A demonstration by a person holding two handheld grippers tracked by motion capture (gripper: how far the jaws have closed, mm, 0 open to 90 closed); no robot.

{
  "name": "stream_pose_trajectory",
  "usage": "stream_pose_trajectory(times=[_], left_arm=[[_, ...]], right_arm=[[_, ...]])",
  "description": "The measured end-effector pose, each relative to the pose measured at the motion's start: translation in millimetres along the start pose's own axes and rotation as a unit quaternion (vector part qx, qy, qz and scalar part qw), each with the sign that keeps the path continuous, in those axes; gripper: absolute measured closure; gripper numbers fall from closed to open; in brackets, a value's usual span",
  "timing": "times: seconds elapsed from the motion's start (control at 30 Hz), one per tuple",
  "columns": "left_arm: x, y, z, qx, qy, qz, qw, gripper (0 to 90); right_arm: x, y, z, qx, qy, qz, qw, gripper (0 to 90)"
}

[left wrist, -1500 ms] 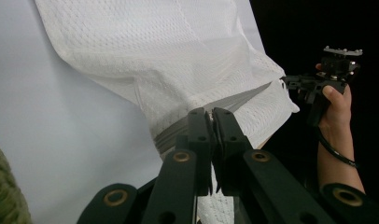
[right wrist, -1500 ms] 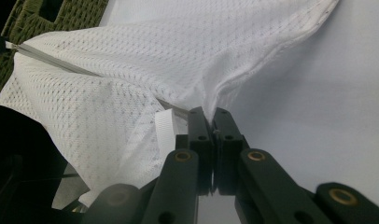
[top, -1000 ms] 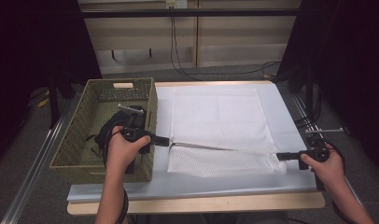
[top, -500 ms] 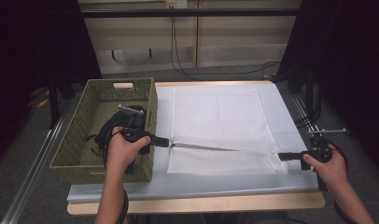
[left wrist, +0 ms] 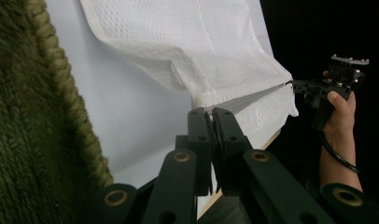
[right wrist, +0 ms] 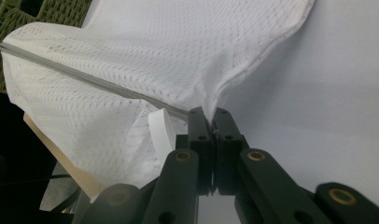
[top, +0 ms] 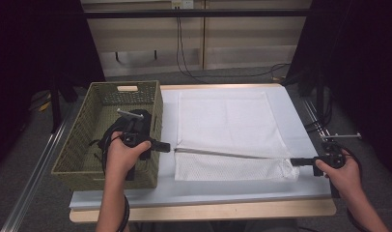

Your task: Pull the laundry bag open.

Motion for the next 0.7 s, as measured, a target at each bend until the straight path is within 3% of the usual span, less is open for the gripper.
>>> stream_pose_trajectory(times=[0.17, 0.4, 0.6, 0.7], left_arm=[[0.7, 0.5, -0.5, 0.003, 0.003, -0.004, 1.0, 86.9], [-8.4, 0.1, -3.8, 0.01, -0.015, 0.01, 0.9998, 86.8], [-8.6, -5.2, -6.4, 0.02, -0.01, 0.021, 0.9995, 86.8], [-10.6, -8.1, -7.7, 0.029, -0.019, 0.021, 0.9992, 86.8]], right_arm=[[0.3, -0.3, -0.3, 0.002, 0.0, 0.0, 1.0, 88.9], [0.6, 1.5, -2.5, 0.006, 0.006, 0.001, 1.0, 88.8], [4.3, 1.2, -5.6, 0.02, 0.015, 0.003, 0.9997, 88.5], [4.0, -0.2, -7.2, 0.026, 0.018, 0.003, 0.9995, 88.3]])
Point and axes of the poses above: each handheld gripper's, and its own axes: y roughly backward along the jaws, z roughly out of its top, x roughly to its left, the point moved 7 cm from there along -y, roughly forward along the jaws, and after that the axes turned 3 degrees about z, right-handed, at the moved point
